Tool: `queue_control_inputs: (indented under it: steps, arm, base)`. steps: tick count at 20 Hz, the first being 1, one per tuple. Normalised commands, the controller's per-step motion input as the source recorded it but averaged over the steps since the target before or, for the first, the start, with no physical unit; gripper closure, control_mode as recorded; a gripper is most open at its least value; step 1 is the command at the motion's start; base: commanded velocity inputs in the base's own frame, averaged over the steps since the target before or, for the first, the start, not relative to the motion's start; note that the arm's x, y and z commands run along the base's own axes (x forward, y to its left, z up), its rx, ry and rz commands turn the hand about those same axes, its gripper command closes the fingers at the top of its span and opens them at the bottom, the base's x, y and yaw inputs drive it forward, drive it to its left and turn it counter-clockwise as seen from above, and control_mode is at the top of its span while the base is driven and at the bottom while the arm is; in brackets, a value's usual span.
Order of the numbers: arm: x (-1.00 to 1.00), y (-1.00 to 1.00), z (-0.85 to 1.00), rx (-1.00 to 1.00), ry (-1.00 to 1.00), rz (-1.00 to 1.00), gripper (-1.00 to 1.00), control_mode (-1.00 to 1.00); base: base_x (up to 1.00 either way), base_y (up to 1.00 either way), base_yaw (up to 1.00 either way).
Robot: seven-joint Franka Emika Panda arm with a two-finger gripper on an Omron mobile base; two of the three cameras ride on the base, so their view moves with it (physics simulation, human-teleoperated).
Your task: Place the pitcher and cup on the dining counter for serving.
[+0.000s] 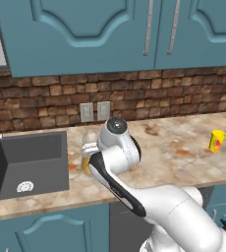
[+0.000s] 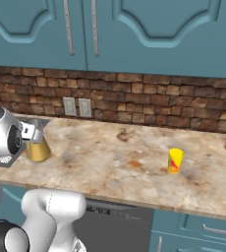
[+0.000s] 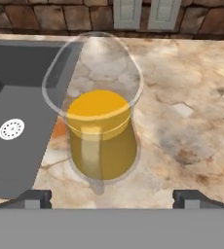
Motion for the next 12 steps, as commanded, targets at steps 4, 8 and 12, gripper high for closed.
queue_control_inputs:
  steps: [4, 8, 12]
  arm:
    - [0.3, 0.5, -0.08, 0.01, 0.04, 0.0, -1.0, -1.0]
    - [0.36, 0.28, -0.1, 0.0, 0.06, 0.0, -1.0, -1.0]
    - [0.31, 0.04, -0.13, 0.0, 0.06, 0.0, -1.0, -1.0]
  base:
    - [0.0, 0.0, 0.0]
    - [0.0, 0.0, 0.0]
    - [0.0, 0.0, 0.0]
